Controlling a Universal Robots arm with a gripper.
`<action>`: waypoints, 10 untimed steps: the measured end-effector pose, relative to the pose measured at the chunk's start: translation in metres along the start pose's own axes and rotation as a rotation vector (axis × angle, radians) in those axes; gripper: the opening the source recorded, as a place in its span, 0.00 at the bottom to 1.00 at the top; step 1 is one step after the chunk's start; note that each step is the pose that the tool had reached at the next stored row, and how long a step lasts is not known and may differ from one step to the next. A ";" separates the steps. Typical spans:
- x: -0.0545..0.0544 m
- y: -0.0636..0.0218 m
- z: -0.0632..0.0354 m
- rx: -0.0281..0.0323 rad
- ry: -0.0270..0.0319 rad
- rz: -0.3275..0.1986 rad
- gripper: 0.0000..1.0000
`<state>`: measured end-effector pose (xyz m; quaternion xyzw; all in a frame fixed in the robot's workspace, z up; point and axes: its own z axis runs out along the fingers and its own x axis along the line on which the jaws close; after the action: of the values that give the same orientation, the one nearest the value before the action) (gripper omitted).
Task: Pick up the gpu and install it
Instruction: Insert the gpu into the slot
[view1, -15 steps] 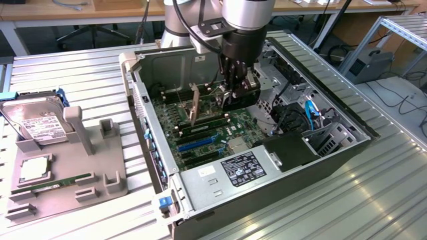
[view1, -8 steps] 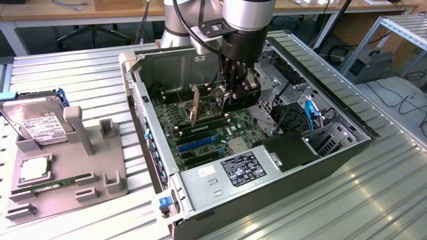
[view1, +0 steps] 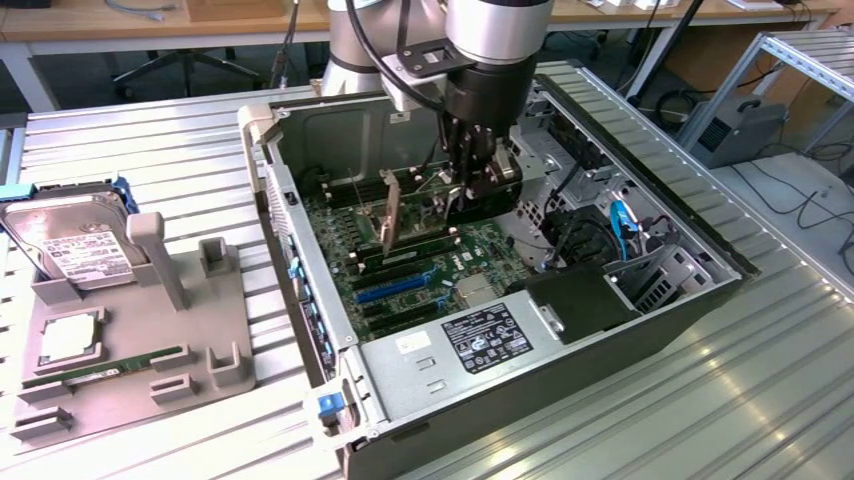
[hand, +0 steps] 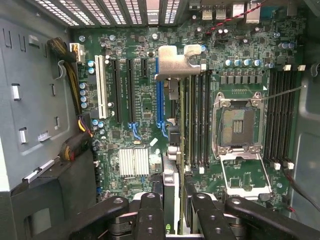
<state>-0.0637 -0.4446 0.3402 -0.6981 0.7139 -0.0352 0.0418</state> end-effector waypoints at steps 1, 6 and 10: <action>0.000 0.0000 0.0000 0.0000 0.0000 0.000 0.27; 0.001 0.0000 0.0003 0.0000 0.0000 0.000 0.27; 0.002 0.0000 0.0006 0.0000 0.0000 0.000 0.27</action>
<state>-0.0637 -0.4470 0.3395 -0.6981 0.7139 -0.0352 0.0418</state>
